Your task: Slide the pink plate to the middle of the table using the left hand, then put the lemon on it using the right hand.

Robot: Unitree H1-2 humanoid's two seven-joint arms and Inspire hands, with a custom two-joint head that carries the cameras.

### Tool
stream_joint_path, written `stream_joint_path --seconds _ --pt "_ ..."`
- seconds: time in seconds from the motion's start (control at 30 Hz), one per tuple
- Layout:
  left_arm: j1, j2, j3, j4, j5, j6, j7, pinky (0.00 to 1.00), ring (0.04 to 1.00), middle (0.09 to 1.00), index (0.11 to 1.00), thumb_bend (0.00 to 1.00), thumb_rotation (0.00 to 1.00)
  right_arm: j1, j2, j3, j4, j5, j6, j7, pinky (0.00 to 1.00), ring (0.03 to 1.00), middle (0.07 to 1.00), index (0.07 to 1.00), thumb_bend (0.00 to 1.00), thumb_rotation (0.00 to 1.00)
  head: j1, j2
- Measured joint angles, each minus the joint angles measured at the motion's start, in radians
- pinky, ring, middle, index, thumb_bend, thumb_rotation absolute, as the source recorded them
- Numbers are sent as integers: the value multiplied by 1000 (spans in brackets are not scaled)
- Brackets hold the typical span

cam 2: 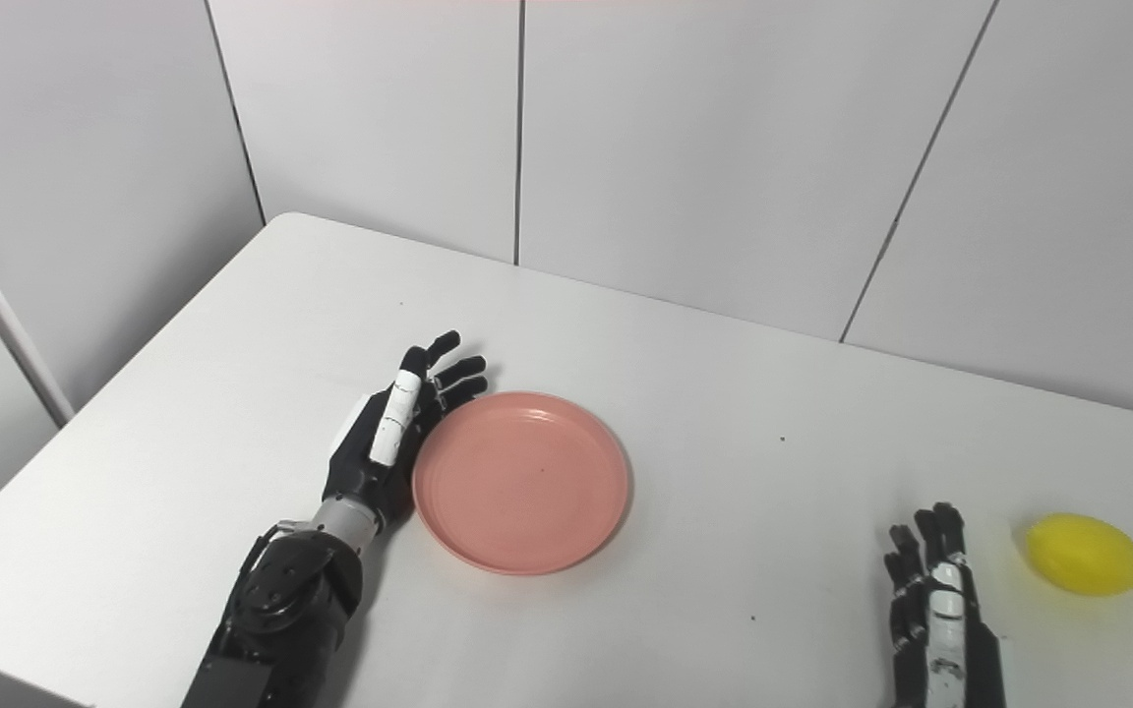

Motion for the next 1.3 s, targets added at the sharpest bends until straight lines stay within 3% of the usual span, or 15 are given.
stream_joint_path --seconds 0.6,0.93,1.03,1.17,1.23,1.27,1.3 --pt "1 -27 -20 -4 5 4 2 950 869 858 906 899 867 0 25 6 -4 -3 0 -8 987 960 966 959 688 826 -29 12" --pt "0 -71 -21 -7 27 4 39 959 861 853 905 876 880 6 33 24 -12 -10 0 -25 985 959 966 957 667 831 -46 23" --pt "-5 -93 -16 1 42 1 54 935 856 834 892 886 847 8 33 25 -15 -9 0 -32 983 947 960 952 667 809 -49 23" --pt "-17 -122 -14 20 43 -21 66 805 840 832 894 875 832 9 37 27 -15 -5 0 -35 972 940 956 948 679 807 -52 25" --pt "-20 -141 -18 32 43 -31 67 856 832 828 888 860 837 9 38 29 -15 -5 0 -35 970 940 954 948 679 811 -52 25" --pt "-22 -147 -21 35 44 -32 67 950 831 825 893 860 847 9 40 30 -15 -5 0 -35 968 939 952 945 683 809 -54 25" --pt "-23 -154 -23 41 46 -36 67 974 832 824 896 859 850 9 42 31 -15 -5 0 -36 968 939 951 945 685 808 -54 25"
